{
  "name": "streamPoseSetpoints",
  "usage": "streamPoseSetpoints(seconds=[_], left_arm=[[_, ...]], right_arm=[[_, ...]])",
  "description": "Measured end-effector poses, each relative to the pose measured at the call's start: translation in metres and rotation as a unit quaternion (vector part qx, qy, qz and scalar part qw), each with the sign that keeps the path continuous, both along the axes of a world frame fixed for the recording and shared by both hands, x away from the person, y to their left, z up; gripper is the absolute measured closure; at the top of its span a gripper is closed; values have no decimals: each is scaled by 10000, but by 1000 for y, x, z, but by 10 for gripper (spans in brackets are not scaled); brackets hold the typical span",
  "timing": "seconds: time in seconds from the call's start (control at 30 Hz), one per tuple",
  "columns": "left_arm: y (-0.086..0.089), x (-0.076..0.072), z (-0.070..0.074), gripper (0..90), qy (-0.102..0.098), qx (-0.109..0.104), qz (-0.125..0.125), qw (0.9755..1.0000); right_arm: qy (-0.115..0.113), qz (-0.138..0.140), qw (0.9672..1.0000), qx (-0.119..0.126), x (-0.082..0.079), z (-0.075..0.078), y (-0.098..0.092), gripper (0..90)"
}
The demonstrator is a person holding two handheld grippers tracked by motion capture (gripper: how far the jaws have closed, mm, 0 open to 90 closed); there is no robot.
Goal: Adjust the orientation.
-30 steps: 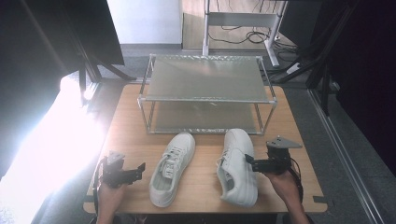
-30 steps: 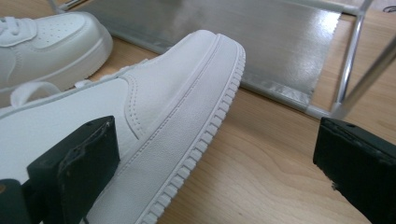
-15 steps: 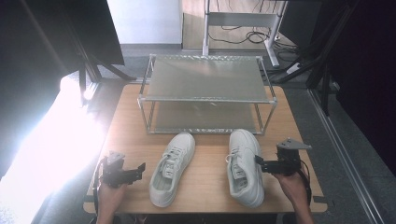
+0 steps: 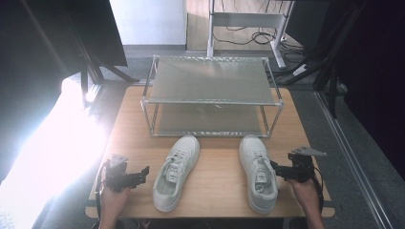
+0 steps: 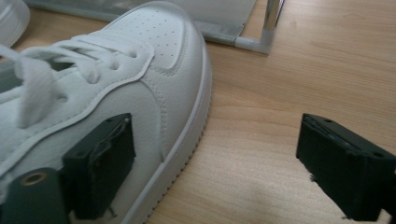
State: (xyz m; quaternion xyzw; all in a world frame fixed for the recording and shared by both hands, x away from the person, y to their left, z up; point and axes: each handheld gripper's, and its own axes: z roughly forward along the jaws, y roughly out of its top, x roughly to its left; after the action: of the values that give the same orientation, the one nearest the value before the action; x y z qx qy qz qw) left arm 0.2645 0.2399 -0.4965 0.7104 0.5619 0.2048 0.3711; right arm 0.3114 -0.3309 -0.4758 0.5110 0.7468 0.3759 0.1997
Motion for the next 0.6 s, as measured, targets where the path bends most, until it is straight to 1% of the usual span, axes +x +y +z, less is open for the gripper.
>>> streamPoseSetpoints(seconds=[0.17, 0.23, 0.3, 0.4, 0.5, 0.53, 0.6], left_arm=[[1, -1, 1, 0, 8, -8, 3, 10000], [1, -1, 1, 0, 11, -11, 9, 10000], [1, -2, 2, 0, 23, -13, 20, 10000], [1, -3, 5, 0, 22, 17, 16, 10000], [1, -4, 6, 0, 28, 43, 18, 10000], [1, -5, 8, 0, 35, 49, 14, 10000], [1, -7, 11, 0, 60, 39, -2, 10000]], right_arm=[[52, -38, 9998, 179, 1, -3, -5, 94], [86, -43, 9999, 94, 1, -5, -7, 84], [92, -31, 9999, 97, 0, -6, -8, 85], [11, 90, 10000, -9, -3, -5, -9, 84], [33, 111, 9999, 30, -6, -4, -10, 72], [69, 100, 9999, 54, -10, -3, -12, 53], [103, 119, 9998, 87, -14, -3, -14, 43]])
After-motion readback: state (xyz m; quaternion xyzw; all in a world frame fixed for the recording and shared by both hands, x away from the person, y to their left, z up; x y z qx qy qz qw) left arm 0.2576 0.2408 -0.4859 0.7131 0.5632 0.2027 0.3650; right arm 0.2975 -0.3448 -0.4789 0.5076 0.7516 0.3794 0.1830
